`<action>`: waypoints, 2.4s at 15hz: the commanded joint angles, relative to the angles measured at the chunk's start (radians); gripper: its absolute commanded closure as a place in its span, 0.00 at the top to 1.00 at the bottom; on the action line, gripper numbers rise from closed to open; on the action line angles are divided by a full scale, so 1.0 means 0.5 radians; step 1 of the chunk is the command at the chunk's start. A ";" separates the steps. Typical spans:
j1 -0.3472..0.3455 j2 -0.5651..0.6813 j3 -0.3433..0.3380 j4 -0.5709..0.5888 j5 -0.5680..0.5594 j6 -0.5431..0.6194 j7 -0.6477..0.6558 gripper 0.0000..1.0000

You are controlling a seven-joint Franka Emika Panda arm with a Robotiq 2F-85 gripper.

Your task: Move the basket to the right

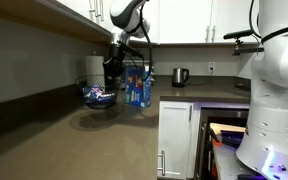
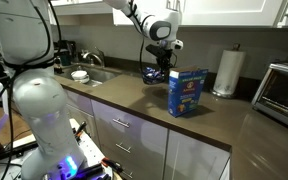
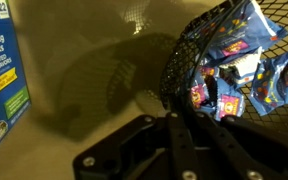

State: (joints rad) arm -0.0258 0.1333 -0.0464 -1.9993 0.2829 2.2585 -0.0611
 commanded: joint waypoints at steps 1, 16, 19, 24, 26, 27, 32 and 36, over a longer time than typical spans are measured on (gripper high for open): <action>-0.051 0.139 0.011 0.126 0.073 -0.038 0.045 0.01; -0.079 0.300 0.025 0.115 0.064 -0.043 0.103 0.36; -0.055 0.251 0.032 0.079 0.013 -0.063 0.136 0.55; 0.020 0.090 0.057 -0.036 -0.108 -0.088 0.194 0.88; 0.060 0.005 0.074 -0.104 -0.183 -0.089 0.226 0.98; 0.080 -0.037 0.084 -0.136 -0.227 -0.095 0.250 1.00; 0.143 -0.262 0.165 -0.270 -0.214 -0.280 0.209 1.00; 0.181 -0.406 0.207 -0.299 -0.240 -0.517 0.231 1.00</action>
State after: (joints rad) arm 0.0576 0.0012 0.0450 -2.1149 0.1730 2.0701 0.0475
